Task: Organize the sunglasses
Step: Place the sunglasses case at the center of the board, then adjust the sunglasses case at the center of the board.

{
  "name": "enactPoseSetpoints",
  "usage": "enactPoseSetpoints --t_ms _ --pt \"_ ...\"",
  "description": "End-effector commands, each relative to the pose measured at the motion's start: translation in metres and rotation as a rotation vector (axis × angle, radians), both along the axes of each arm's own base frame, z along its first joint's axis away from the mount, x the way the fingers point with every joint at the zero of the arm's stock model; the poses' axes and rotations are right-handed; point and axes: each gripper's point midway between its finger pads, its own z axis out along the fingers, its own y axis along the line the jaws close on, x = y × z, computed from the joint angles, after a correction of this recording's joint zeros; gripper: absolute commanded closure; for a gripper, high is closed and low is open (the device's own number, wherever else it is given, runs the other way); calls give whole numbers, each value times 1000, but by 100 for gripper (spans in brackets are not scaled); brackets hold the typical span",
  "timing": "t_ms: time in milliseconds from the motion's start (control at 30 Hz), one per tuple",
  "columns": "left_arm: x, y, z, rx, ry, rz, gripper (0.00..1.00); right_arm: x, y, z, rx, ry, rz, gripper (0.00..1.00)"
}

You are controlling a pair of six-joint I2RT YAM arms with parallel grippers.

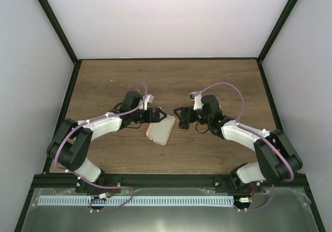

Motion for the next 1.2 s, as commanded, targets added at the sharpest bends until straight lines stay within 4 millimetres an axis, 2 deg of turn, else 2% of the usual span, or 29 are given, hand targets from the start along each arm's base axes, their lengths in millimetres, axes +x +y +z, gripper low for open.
enactPoseSetpoints --t_ms 0,200,300,400,500,600,700,800,833,867,1000,1067,1167 --pt "5 -2 21 -20 -62 -8 0 0 0 6 -7 -27 -5 14" --pt "3 0 34 -31 -89 -3 0 0 -3 10 -6 -42 -21 14" --pt "9 14 48 23 -162 75 0 0 -7 15 -4 -59 -38 15" --pt "8 32 80 113 -312 197 0 -3 -12 27 6 -103 -56 15" --pt "-14 39 105 158 -408 263 0 -2 -21 38 0 -141 -96 15" --pt "-44 41 111 104 -413 266 0 -3 -28 46 -2 -164 -130 15" --pt "-75 45 102 54 -408 279 4 -3 -32 48 -1 -168 -147 16" --pt "-108 40 82 -38 -387 256 20 0 -38 47 -14 -162 -188 38" --pt "-117 39 65 -44 -365 243 23 1 -40 48 -19 -165 -201 44" --pt "-123 37 58 -53 -353 232 27 1 -42 49 -24 -166 -210 48" --pt "-148 19 44 -43 -371 178 30 1 -43 50 -22 -170 -213 60" --pt "-156 7 31 41 -384 153 31 1 -42 48 -25 -166 -213 64" --pt "-165 -14 20 150 -418 117 31 3 -44 46 -34 -159 -224 69"
